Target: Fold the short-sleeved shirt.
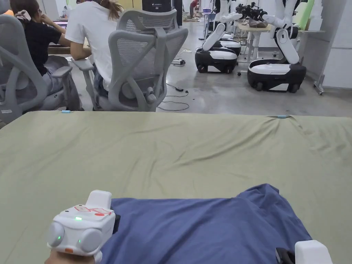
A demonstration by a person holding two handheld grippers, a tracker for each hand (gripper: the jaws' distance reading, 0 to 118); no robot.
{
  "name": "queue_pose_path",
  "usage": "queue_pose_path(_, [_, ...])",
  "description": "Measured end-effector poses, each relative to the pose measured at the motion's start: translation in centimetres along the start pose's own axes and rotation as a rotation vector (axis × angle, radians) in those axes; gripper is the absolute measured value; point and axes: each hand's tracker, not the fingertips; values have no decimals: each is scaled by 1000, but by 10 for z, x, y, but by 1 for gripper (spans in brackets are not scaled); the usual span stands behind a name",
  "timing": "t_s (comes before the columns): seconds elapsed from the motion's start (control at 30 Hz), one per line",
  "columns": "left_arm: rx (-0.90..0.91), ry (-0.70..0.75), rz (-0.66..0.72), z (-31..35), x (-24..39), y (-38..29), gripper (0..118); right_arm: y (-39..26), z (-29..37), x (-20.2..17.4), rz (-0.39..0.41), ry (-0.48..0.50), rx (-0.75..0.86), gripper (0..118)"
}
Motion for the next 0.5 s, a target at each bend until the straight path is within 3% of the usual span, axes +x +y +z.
queue_pose_path(0.03, [-13,6,2,-20,-5,10,27,2,-5,4,0,-4,-5,0])
queue_pose_path(0.07, [-24,13,5,-38,-9,18,61,3,-9,8,-1,-8,-9,0])
queue_pose_path(0.1, [-30,23,9,-54,-12,24,80,5,-13,12,-2,-13,-13,0])
queue_pose_path(0.13, [-40,48,13,-75,-14,29,92,7,-18,16,-1,-18,-18,0])
queue_pose_path(0.17, [-48,63,9,-91,-16,32,96,9,-22,20,0,-25,-23,0])
queue_pose_path(0.33, [-209,56,74,-165,-27,28,94,26,-51,50,-5,-49,-66,0])
queue_pose_path(0.4, [-248,-13,72,-158,-17,21,81,37,-72,65,-6,-81,-80,0])
queue_pose_path(0.43, [-213,31,49,-149,-12,24,79,45,-86,75,-17,-84,-93,0])
queue_pose_path(0.47, [-196,0,-4,-140,-6,27,59,52,-98,85,-35,-91,-102,0])
queue_pose_path(0.5, [-197,-65,-63,-133,1,29,30,61,-116,95,-58,-100,-116,0])
